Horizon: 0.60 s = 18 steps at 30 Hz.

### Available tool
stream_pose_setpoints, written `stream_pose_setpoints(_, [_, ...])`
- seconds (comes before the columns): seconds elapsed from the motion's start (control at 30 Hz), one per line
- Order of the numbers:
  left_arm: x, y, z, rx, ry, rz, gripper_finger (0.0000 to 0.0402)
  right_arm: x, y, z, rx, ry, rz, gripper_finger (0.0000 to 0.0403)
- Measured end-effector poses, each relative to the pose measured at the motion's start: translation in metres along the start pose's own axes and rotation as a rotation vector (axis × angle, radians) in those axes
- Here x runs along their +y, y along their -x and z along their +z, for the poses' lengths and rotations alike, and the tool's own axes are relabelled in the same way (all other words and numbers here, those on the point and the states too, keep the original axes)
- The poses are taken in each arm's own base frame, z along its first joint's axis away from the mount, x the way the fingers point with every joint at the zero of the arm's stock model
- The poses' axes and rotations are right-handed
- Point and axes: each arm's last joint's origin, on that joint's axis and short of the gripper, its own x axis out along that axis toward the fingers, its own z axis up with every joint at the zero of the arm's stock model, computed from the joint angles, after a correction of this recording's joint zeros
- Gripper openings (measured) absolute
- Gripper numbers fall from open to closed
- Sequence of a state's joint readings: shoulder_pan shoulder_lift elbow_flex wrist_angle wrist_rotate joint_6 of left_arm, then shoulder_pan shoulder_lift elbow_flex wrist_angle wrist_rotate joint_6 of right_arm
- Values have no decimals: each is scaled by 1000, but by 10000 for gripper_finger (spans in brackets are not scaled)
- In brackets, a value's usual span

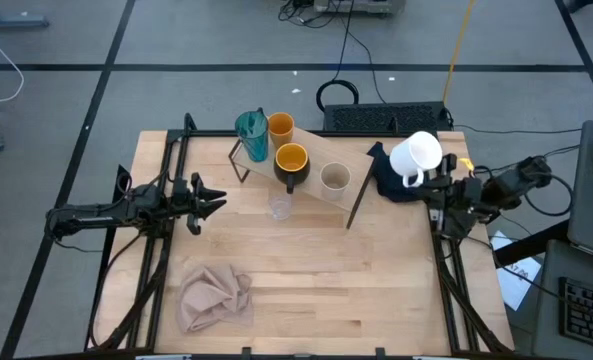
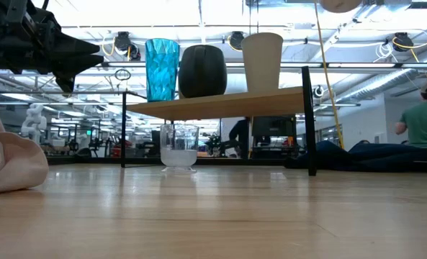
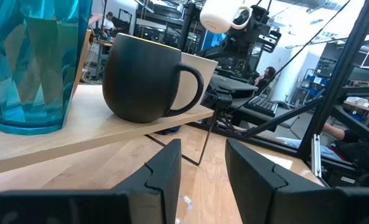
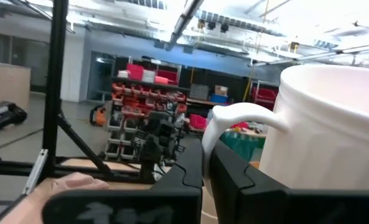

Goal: Stack small to large cups/mugs on shelf
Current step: Put the white mug on the shelf

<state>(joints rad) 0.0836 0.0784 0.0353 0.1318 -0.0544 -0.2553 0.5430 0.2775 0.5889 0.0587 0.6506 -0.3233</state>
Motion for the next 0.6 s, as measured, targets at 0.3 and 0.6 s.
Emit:
stream_pose_setpoints(0.3, [0,0,0,0,-7,-1,124,-5,2,3,84,-35,97,1])
stream_pose_setpoints(0.6, [0,0,0,-1,-9,-1,124,18,-20,-12,110,-87,311,1])
